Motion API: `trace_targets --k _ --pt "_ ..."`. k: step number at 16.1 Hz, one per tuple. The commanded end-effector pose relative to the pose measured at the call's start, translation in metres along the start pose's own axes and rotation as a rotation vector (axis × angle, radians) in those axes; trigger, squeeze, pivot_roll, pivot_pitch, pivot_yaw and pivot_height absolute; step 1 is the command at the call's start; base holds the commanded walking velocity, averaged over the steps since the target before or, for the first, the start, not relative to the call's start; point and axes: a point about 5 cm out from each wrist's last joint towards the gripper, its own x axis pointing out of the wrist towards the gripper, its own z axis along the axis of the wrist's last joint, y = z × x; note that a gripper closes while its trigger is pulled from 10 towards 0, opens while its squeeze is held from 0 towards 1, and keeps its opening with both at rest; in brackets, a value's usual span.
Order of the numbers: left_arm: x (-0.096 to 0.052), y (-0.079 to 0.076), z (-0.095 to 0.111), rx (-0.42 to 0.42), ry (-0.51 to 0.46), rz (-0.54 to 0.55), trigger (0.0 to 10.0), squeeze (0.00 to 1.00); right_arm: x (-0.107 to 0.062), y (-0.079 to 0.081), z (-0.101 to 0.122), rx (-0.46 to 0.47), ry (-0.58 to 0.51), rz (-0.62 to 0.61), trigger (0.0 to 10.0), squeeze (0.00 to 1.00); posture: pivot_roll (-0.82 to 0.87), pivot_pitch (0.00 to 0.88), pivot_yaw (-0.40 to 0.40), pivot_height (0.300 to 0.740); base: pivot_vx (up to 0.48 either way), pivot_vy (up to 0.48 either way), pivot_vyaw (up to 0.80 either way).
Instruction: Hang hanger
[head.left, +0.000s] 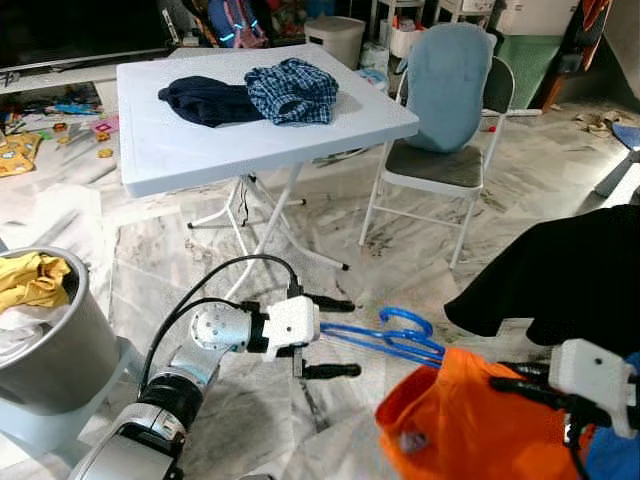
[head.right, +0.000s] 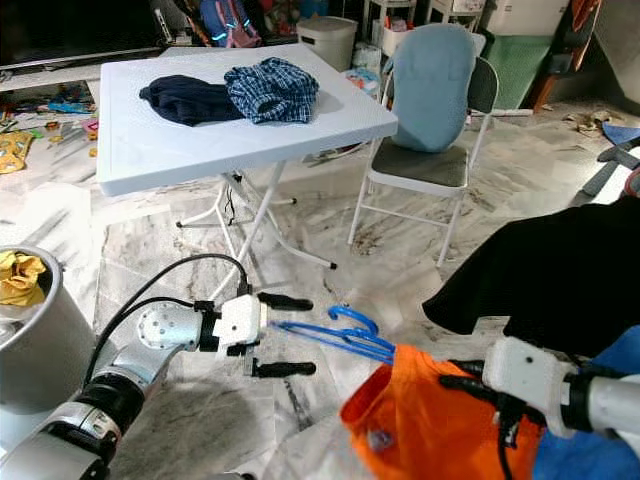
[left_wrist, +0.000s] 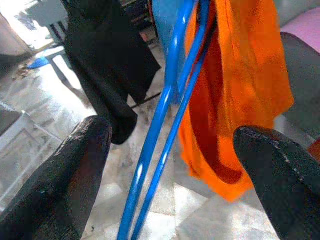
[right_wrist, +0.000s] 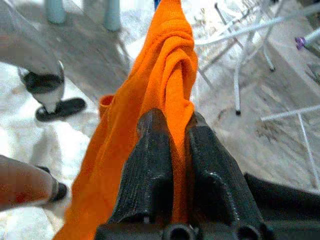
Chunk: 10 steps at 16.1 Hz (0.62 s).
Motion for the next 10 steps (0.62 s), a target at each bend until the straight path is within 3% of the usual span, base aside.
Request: trace_targets --k 1,2,3,4,5,6,7,8,9,10 --pt "0.0 0.004 0.002 0.004 0.024 -0.044 10.0 0.0 -0.007 -0.006 0.014 -0.025 -0.043 -0.004 10.0 0.0 0.02 0.0 -0.016 0.74 0.0 0.0 0.0" --pt "0.002 0.002 0.002 0.009 0.03 -0.071 10.0 0.0 -0.008 -0.004 0.019 -0.017 -0.066 0.028 10.0 0.0 0.02 0.0 -0.013 0.74 0.0 0.0 0.0" --pt "0.003 0.002 0.002 0.013 0.031 -0.072 6.8 0.0 -0.008 -0.001 0.021 -0.013 -0.077 0.049 10.0 0.0 0.02 0.0 -0.011 0.74 0.0 0.0 0.0" --pt "0.004 0.003 0.002 0.016 0.03 -0.071 6.8 0.0 -0.008 0.0 0.022 -0.013 -0.083 0.057 10.0 0.0 0.02 0.0 -0.01 0.74 0.0 0.0 0.0" --pt "0.006 0.004 0.003 0.02 0.032 -0.064 3.6 0.0 -0.009 0.003 0.023 -0.01 -0.09 0.071 10.0 0.0 0.01 0.0 -0.005 0.74 0.0 0.0 0.0" --pt "0.008 0.009 0.007 0.025 0.017 -0.043 2.8 0.0 -0.012 0.007 0.018 -0.009 -0.058 0.086 10.0 0.0 0.01 0.0 -0.004 0.74 0.0 0.0 0.0" --pt "0.008 0.011 0.008 0.02 0.009 -0.046 0.0 0.0 -0.013 0.008 0.018 -0.006 -0.05 0.091 10.0 0.0 0.01 0.0 -0.002 0.74 0.0 0.0 0.0" --pt "0.008 0.013 0.01 0.028 0.009 -0.041 0.5 0.0 -0.014 0.009 0.018 -0.003 -0.052 0.093 10.0 0.0 0.01 0.0 0.0 0.74 0.0 0.0 0.0" --pt "0.008 0.015 0.01 0.032 0.022 -0.044 10.0 0.0 -0.015 0.009 0.018 -0.002 -0.045 0.092 10.0 0.0 0.01 0.0 0.0 0.74 0.0 0.0 0.0" --pt "0.008 0.015 0.01 0.034 0.031 -0.047 10.0 0.0 -0.015 0.009 0.018 -0.002 -0.039 0.09 10.0 0.0 0.01 0.0 0.0 0.74 0.0 0.0 0.0"
